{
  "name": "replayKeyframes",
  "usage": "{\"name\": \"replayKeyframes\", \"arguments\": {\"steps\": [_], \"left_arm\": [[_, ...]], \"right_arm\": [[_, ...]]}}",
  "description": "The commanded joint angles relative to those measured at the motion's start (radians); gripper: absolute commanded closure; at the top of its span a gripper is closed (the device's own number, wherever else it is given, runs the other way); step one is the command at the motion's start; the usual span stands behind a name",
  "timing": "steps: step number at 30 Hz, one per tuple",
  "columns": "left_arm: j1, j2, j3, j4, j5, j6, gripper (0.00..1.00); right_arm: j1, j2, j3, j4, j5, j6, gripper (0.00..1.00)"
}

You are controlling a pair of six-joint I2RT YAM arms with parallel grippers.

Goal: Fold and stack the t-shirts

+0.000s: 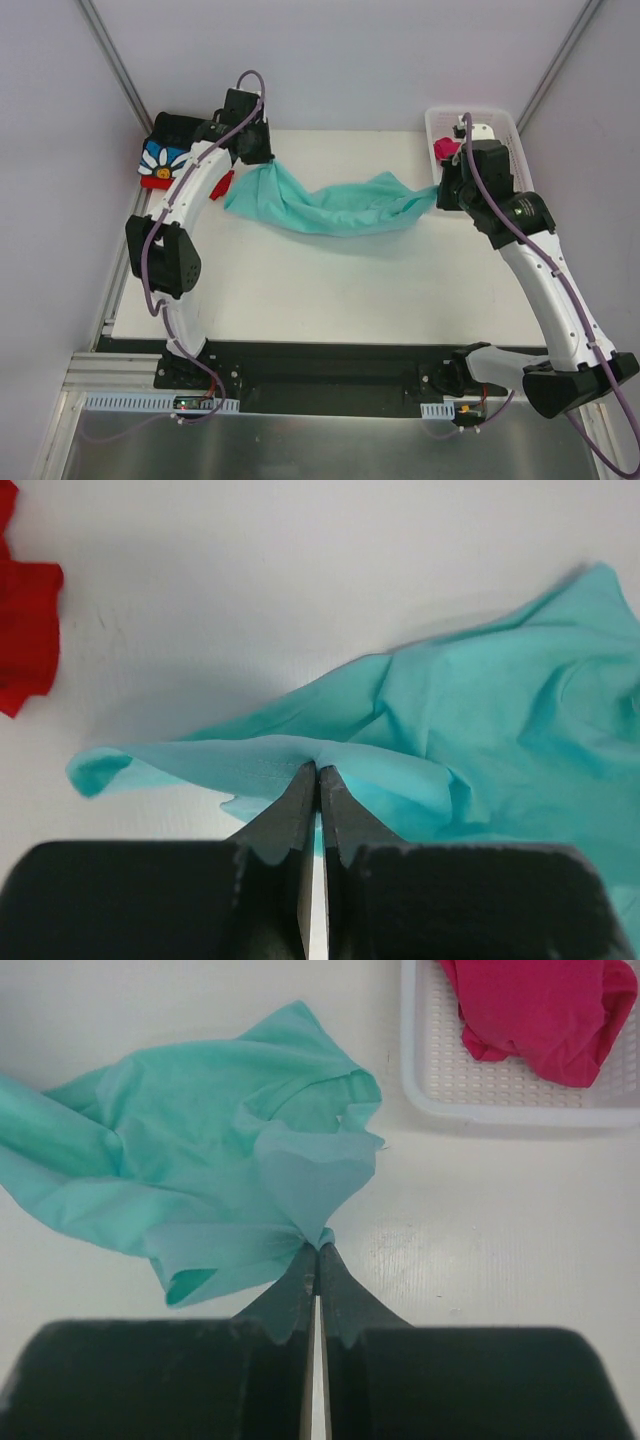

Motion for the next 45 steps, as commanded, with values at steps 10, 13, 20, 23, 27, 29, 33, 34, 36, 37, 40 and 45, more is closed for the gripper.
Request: {"name": "replayKeyframes", "arguments": {"steps": [10, 13, 20, 23, 27, 29, 33, 34, 36, 37, 40, 45], "left_arm": [[0.062, 0.249, 0.191, -0.017, 0.144, 0.002, 1.0], [0.062, 0.22, 0.178, -0.017, 0.156, -0.006, 1.0], [-0.004, -0.064, -0.114, 0.025, 0.114, -0.057, 1.0], [-0.059, -0.179, -0.209, 0.045, 0.051, -0.044, 1.0], [-0.063, -0.236, -0.244, 0.046, 0.075, -0.043, 1.0], [-0.076, -0.271, -0.262, 0.045, 0.089, -0.06, 1.0], [-0.163, -0.454, -0.311, 0.036, 0.06, -0.07, 1.0], [-0.183, -0.489, -0.334, 0.027, 0.048, -0.078, 1.0], [-0.227, -0.595, -0.355, 0.022, 0.048, -0.096, 1.0], [-0.24, -0.632, -0.372, 0.022, 0.046, -0.122, 1.0], [-0.258, -0.738, -0.347, 0.016, 0.048, -0.146, 1.0], [-0.26, -0.736, -0.222, -0.007, -0.038, -0.092, 1.0]], "right_arm": [[0.004, -0.026, -0.056, 0.008, 0.017, -0.025, 0.99], [0.006, -0.02, -0.051, 0.001, 0.02, -0.028, 0.99], [0.008, -0.029, -0.083, 0.005, 0.012, -0.012, 0.99], [0.018, -0.041, -0.077, 0.007, 0.009, -0.005, 0.99], [0.029, -0.038, -0.059, 0.005, 0.012, -0.005, 0.99], [0.032, -0.032, -0.05, -0.008, 0.015, -0.005, 0.99], [0.035, -0.034, -0.043, -0.015, 0.023, -0.015, 0.99], [0.035, -0.034, -0.042, -0.016, 0.026, -0.017, 0.99], [0.035, -0.028, -0.037, -0.018, 0.028, -0.02, 0.99], [0.037, -0.025, -0.033, -0.018, 0.029, -0.022, 0.99], [0.037, -0.012, -0.03, -0.019, 0.034, -0.02, 0.99], [0.035, 0.014, -0.025, -0.001, 0.029, -0.011, 0.99]]}}
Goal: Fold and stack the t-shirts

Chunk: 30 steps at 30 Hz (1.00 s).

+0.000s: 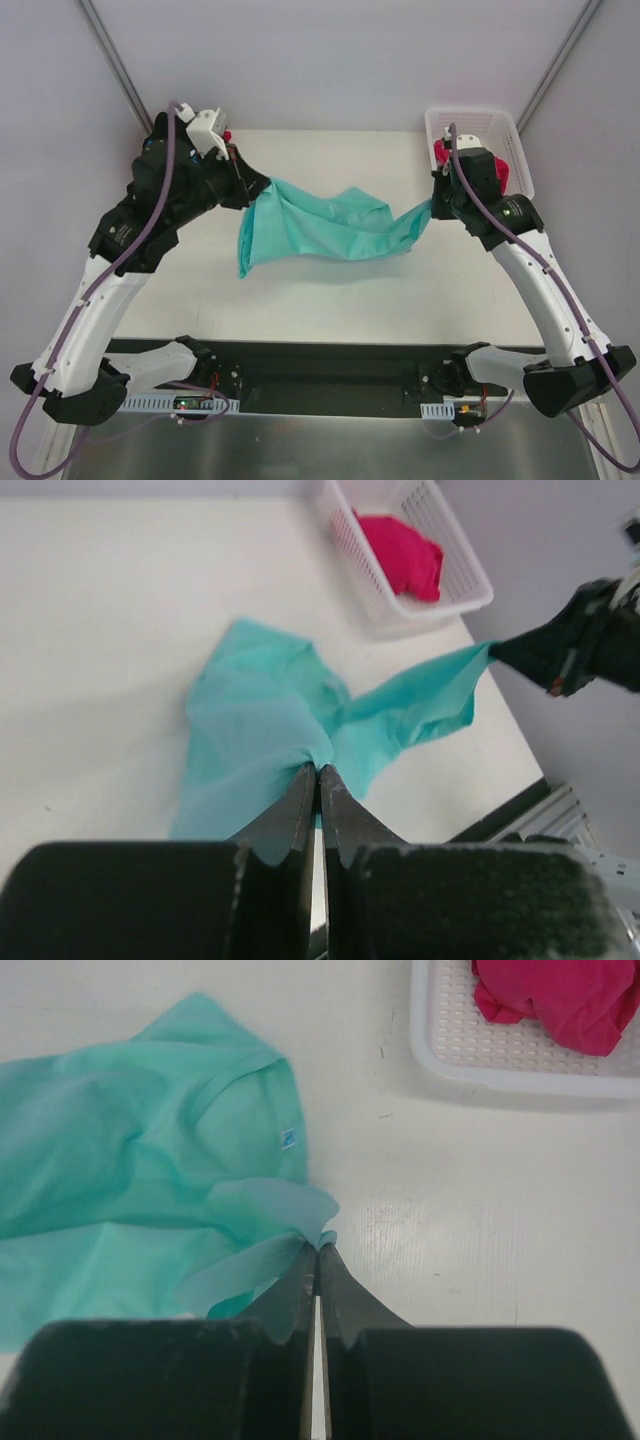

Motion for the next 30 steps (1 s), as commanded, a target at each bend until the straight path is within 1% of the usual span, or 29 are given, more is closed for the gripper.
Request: {"name": "replayKeyframes", "arguments": {"steps": [1, 2, 3, 4, 5, 6, 7, 8, 9, 10, 11, 14, 17, 18, 19, 20, 21, 22, 23, 24, 25, 26, 27, 28, 29, 30], "left_arm": [[0.004, 0.053, 0.122, 0.004, -0.121, 0.049, 1.0], [0.006, 0.12, 0.141, 0.0, -0.17, 0.073, 1.0], [0.009, 0.162, 0.153, -0.008, -0.189, 0.088, 1.0], [0.047, 0.205, 0.171, -0.01, -0.174, 0.085, 1.0], [0.073, 0.298, 0.178, -0.013, -0.135, 0.07, 1.0], [0.097, 0.346, 0.179, -0.011, -0.071, 0.055, 1.0], [0.117, 0.395, 0.173, 0.002, -0.051, 0.033, 1.0], [0.157, 0.505, 0.173, 0.012, -0.019, 0.03, 1.0], [0.17, 0.569, 0.187, 0.012, 0.036, 0.028, 1.0], [0.177, 0.629, 0.208, 0.021, 0.041, 0.037, 1.0], [0.184, 0.75, 0.227, 0.021, 0.044, 0.044, 1.0], [0.187, 0.921, 0.282, 0.033, 0.083, 0.047, 1.0], [0.187, 0.987, 0.31, 0.042, 0.106, 0.034, 1.0], [0.187, 0.99, 0.31, 0.044, 0.107, 0.033, 1.0], [0.187, 0.989, 0.307, 0.047, 0.11, 0.033, 0.91], [0.187, 0.975, 0.307, 0.049, 0.113, 0.034, 0.78], [0.184, 0.964, 0.302, 0.049, 0.115, 0.034, 0.73], [0.182, 0.946, 0.285, 0.049, 0.109, 0.037, 0.71], [0.179, 0.9, 0.273, 0.049, 0.092, 0.038, 0.64], [0.176, 0.871, 0.256, 0.05, 0.086, 0.038, 0.6], [0.162, 0.839, 0.217, 0.05, 0.072, 0.039, 0.57], [0.153, 0.763, 0.19, 0.05, 0.039, 0.042, 0.57], [0.138, 0.719, 0.164, 0.052, 0.006, 0.045, 0.57], [0.112, 0.676, 0.099, 0.055, -0.018, 0.047, 0.56], [0.099, 0.592, 0.065, 0.059, -0.04, 0.048, 0.56], [0.089, 0.551, 0.029, 0.061, -0.093, 0.045, 0.56]], "right_arm": [[0.007, 0.03, 0.056, 0.015, 0.017, 0.0, 0.99], [0.008, 0.034, 0.068, 0.013, 0.014, 0.003, 0.99], [0.012, 0.041, 0.073, 0.013, 0.014, 0.003, 0.99], [0.015, 0.045, 0.079, 0.012, 0.016, 0.003, 0.99], [0.018, 0.053, 0.087, 0.012, 0.017, 0.004, 0.99], [0.019, 0.057, 0.088, 0.01, 0.019, 0.004, 0.99], [0.024, 0.062, 0.09, 0.007, 0.02, 0.004, 0.99], [0.025, 0.067, 0.09, 0.009, 0.019, 0.004, 0.99], [0.027, 0.07, 0.088, 0.004, 0.017, 0.001, 0.99], [0.031, 0.071, 0.088, 0.004, 0.016, 0.0, 0.99], [0.035, 0.073, 0.085, 0.003, 0.019, -0.002, 0.99], [0.044, 0.076, 0.085, -0.01, 0.025, -0.014, 0.99], [0.05, 0.07, 0.078, -0.02, 0.033, -0.026, 0.99], [0.048, 0.067, 0.076, -0.022, 0.036, -0.031, 0.99], [0.05, 0.062, 0.07, -0.022, 0.039, -0.034, 0.99], [0.051, 0.059, 0.069, -0.022, 0.04, -0.035, 0.99], [0.05, 0.058, 0.069, -0.025, 0.036, -0.035, 0.99], [0.053, 0.059, 0.069, -0.026, 0.036, -0.035, 0.99], [0.056, 0.059, 0.069, -0.027, 0.034, -0.032, 0.99], [0.059, 0.059, 0.065, -0.027, 0.03, -0.031, 0.99], [0.062, 0.061, 0.064, -0.027, 0.03, -0.031, 0.99], [0.065, 0.064, 0.061, -0.025, 0.033, -0.026, 0.99], [0.067, 0.065, 0.059, -0.025, 0.031, -0.025, 0.99], [0.068, 0.068, 0.058, -0.023, 0.033, -0.023, 0.99], [0.07, 0.073, 0.056, -0.022, 0.031, -0.02, 0.99], [0.076, 0.074, 0.05, -0.02, 0.031, -0.019, 0.99]]}}
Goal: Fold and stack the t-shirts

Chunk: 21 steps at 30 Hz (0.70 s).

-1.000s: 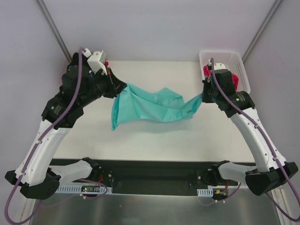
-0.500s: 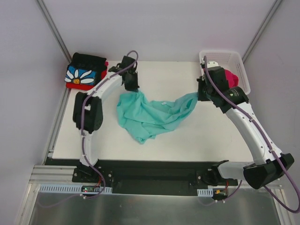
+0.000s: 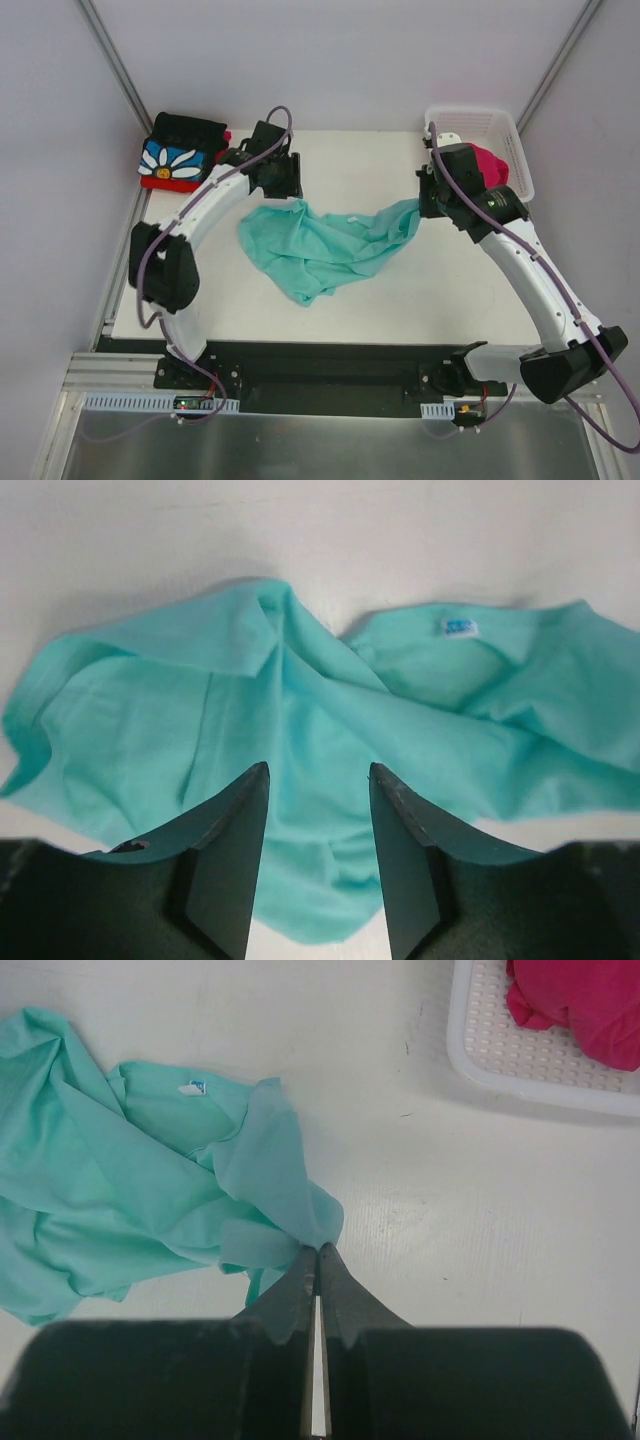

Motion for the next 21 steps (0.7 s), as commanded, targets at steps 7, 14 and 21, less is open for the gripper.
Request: {"name": "replayKeyframes", "arguments": {"steps": [7, 14, 21], "left_arm": [[-0.071, -0.463, -0.475, 0.026, -0.206, -0.08, 0.56], [-0.062, -0.344, -0.52, 0.018, -0.156, -0.09, 0.59], [-0.062, -0.264, -0.481, -0.008, -0.197, -0.048, 0.59]], "right_arm": [[0.033, 0.004, -0.003, 0.016, 0.011, 0.02, 0.99], [0.065, -0.01, -0.002, 0.001, 0.032, 0.026, 0.99], [0.065, -0.043, -0.008, -0.024, 0.071, 0.01, 0.99]]}}
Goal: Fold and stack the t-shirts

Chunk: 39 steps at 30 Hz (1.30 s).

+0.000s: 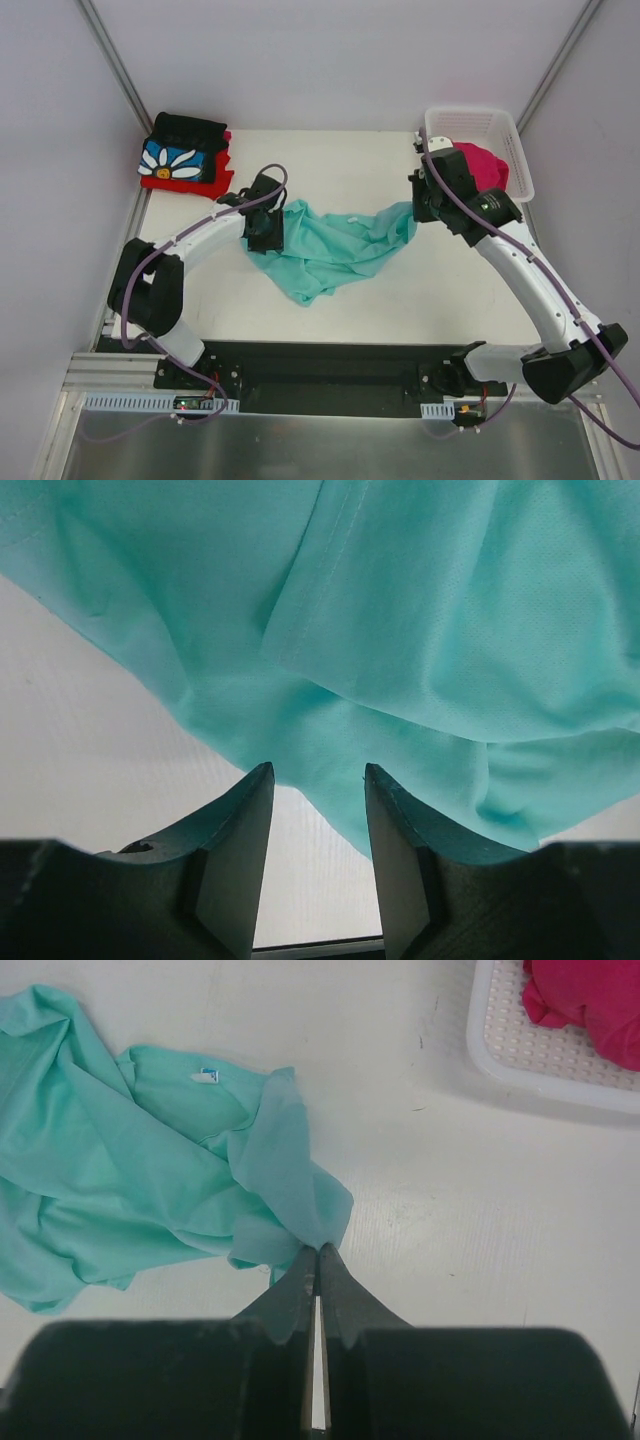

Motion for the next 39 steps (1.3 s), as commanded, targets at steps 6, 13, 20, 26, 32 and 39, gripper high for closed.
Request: {"name": "replayKeyframes", "arguments": {"steps": [6, 13, 20, 26, 32, 39], "left_arm": [[0.002, 0.049, 0.041, -0.049, -0.158, 0.05, 0.61], [0.031, 0.104, 0.068, -0.077, -0.008, -0.041, 0.61], [0.044, -0.003, -0.044, 0.241, 0.314, -0.278, 0.62], [0.08, -0.032, -0.019, 0.252, 0.291, -0.257, 0.64], [0.082, -0.089, -0.071, 0.188, 0.127, -0.178, 0.65], [0.013, -0.166, -0.159, 0.14, -0.213, 0.036, 0.65]], "right_arm": [[0.003, -0.046, 0.003, -0.019, 0.04, 0.003, 0.99], [0.003, -0.046, 0.007, -0.02, 0.038, 0.0, 0.99], [0.003, -0.059, -0.017, -0.022, 0.038, 0.007, 0.99], [0.003, -0.082, -0.023, -0.034, 0.055, -0.006, 0.99], [0.003, -0.082, -0.026, -0.032, 0.054, -0.002, 0.99], [0.003, -0.073, -0.031, -0.023, 0.024, 0.011, 0.99]]}}
